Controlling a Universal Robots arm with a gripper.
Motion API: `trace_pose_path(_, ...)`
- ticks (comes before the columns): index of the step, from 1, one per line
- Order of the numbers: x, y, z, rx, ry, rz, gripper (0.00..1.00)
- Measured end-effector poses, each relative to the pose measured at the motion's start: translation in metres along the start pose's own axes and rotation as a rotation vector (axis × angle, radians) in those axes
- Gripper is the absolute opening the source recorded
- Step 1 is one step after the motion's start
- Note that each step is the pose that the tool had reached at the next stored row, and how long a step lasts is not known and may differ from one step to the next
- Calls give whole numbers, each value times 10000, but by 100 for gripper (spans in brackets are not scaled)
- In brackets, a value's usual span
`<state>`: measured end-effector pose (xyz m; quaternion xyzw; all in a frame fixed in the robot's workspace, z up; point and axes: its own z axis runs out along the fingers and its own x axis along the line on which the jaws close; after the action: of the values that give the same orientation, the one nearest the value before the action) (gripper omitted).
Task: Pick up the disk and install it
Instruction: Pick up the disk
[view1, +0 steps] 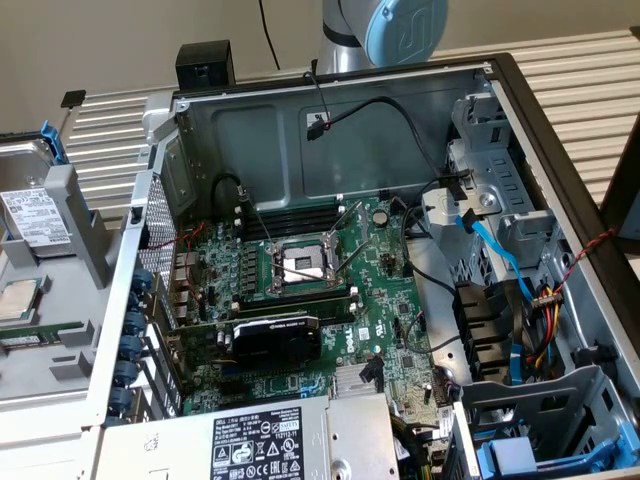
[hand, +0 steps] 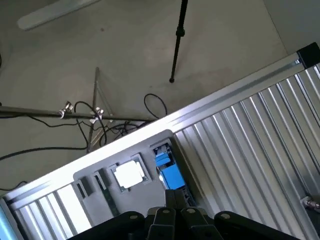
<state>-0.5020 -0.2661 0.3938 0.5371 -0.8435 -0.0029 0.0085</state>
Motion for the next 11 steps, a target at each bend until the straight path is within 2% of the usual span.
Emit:
trace_pose_path(4,0,0,0,68,-18,-736,11)
trace_pose_path(11,0,0,0,107,-16,-2016,11)
